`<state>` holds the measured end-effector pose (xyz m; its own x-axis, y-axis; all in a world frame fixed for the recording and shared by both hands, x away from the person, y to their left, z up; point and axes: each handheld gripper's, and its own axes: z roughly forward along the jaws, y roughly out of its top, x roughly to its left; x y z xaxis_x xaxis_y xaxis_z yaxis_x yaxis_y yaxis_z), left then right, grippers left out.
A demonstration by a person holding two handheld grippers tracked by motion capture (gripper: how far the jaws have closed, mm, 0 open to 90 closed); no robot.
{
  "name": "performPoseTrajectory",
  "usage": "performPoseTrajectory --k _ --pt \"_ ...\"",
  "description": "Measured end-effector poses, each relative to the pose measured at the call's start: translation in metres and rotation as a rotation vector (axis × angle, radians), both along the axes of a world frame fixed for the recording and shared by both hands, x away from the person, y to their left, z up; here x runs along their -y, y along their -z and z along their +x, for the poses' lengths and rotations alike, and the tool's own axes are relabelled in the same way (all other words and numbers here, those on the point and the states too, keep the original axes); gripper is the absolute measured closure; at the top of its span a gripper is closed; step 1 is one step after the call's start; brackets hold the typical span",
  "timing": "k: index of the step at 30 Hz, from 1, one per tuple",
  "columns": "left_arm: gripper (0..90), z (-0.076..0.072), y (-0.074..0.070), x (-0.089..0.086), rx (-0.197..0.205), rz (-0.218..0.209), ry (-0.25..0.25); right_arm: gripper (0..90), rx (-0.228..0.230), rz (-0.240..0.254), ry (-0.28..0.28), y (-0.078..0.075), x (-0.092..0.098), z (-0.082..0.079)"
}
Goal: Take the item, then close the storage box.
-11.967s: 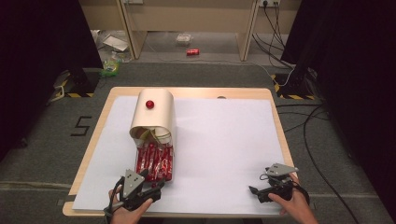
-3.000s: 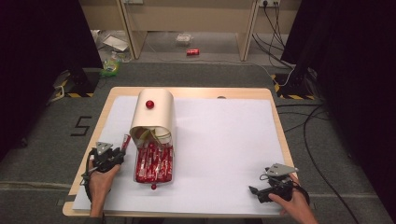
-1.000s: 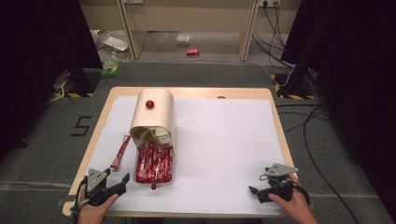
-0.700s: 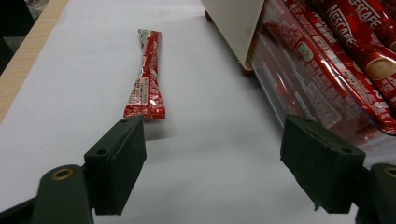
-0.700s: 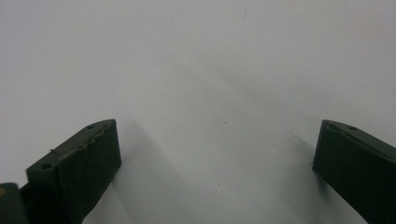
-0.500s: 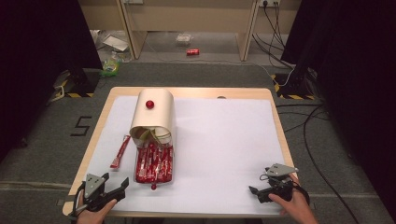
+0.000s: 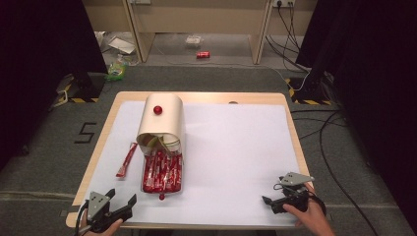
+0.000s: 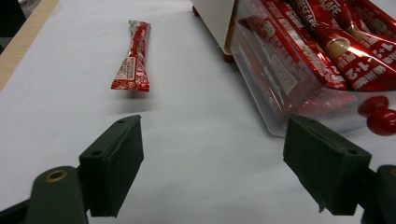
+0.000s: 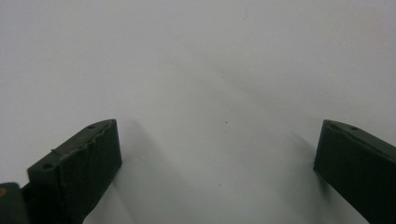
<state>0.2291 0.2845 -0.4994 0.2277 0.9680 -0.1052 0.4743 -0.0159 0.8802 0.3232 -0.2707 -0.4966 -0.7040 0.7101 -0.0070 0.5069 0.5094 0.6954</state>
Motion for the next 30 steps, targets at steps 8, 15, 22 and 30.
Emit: performPoseTrajectory --k 8,15,22,30 --pt "19.6 -0.010 0.003 0.009 0.015 0.013 0.014 1.2 0.001 -0.001 0.001 0.000 0.000 0.000" --pt "19.6 -0.009 0.004 0.022 0.022 0.045 0.045 1.1 0.001 -0.001 0.001 0.000 0.000 0.000" --pt "19.6 -0.009 0.004 0.028 0.023 0.048 0.065 1.3 0.004 -0.002 0.001 0.000 0.000 0.000" --pt "19.6 -0.009 0.004 0.035 0.030 0.039 0.075 1.2 0.005 -0.004 0.004 0.000 -0.001 -0.001"
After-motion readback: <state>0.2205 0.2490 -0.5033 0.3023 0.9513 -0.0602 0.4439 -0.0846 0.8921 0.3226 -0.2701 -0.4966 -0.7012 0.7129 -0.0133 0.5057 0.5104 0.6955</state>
